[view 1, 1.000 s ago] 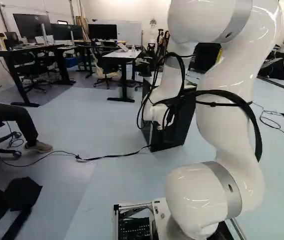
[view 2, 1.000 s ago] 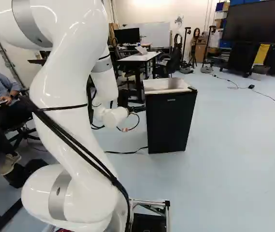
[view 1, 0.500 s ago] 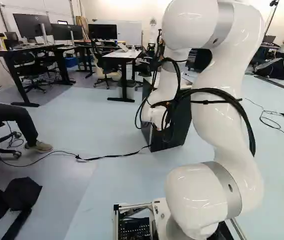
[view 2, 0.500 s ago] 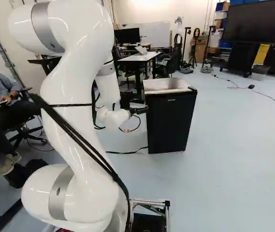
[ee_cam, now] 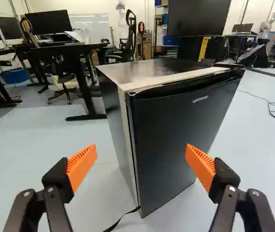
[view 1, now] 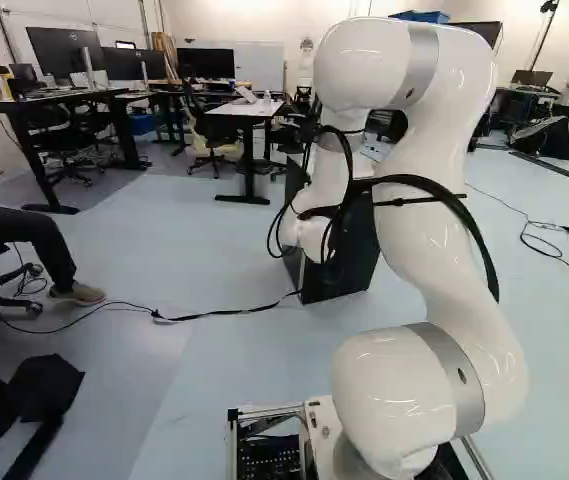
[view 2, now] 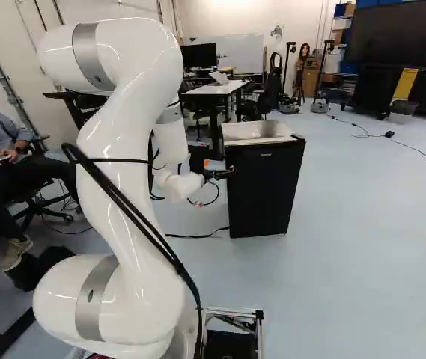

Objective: Open the fridge door

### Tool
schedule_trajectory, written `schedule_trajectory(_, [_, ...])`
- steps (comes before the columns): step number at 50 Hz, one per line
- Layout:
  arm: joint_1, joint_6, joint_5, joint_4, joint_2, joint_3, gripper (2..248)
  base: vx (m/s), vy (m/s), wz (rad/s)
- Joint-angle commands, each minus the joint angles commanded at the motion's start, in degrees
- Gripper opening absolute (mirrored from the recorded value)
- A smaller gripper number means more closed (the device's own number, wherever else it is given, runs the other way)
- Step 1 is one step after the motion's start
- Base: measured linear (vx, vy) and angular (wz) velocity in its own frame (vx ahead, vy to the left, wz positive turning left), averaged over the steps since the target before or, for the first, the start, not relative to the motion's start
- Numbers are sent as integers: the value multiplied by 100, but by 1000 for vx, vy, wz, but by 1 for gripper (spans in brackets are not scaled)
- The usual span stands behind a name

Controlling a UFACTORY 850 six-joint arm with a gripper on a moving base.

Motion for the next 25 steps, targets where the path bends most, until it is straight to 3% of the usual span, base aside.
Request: schedule_trajectory(25, [46,0,24,178,-232,-315,247,0,0,0])
